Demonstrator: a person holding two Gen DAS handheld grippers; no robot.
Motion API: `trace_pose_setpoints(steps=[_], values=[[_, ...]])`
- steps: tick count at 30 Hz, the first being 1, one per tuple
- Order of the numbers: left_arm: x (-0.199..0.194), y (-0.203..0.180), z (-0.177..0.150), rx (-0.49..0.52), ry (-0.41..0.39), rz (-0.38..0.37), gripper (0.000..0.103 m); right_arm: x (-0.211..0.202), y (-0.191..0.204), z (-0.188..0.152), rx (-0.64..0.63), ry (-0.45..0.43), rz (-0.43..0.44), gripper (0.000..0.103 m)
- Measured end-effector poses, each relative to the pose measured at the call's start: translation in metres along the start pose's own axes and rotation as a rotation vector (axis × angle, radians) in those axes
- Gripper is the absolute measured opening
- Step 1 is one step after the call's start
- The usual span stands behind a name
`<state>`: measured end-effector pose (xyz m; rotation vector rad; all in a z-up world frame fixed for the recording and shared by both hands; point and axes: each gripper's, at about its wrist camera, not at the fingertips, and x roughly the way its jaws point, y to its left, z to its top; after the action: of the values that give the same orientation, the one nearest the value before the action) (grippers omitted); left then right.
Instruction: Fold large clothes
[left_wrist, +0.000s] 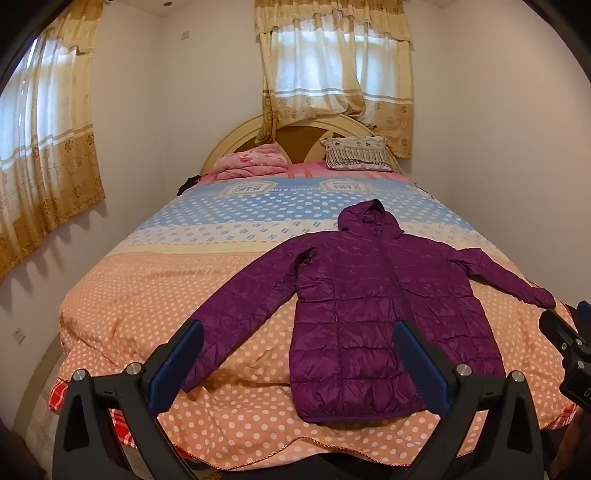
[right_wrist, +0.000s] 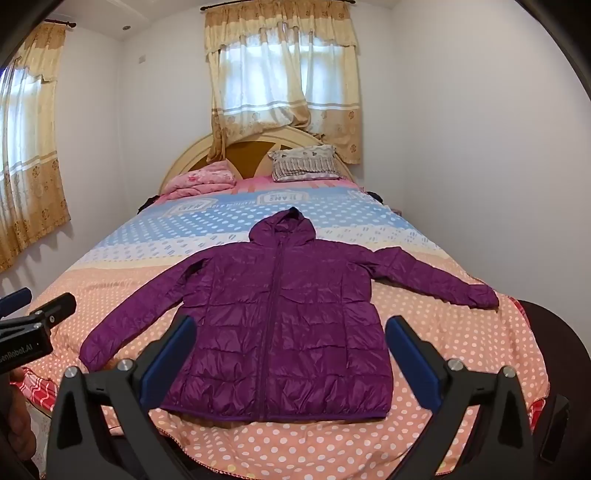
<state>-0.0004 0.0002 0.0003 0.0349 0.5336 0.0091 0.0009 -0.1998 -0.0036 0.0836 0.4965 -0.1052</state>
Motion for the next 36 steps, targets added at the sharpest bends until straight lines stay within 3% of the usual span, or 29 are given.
trace_pose_setpoints(steps=[36], values=[[0.005, 0.014, 0.002, -0.060, -0.021, 0.063, 0.102, 0.007, 0.001, -0.006, -0.004, 0.011, 0.010, 0.103]])
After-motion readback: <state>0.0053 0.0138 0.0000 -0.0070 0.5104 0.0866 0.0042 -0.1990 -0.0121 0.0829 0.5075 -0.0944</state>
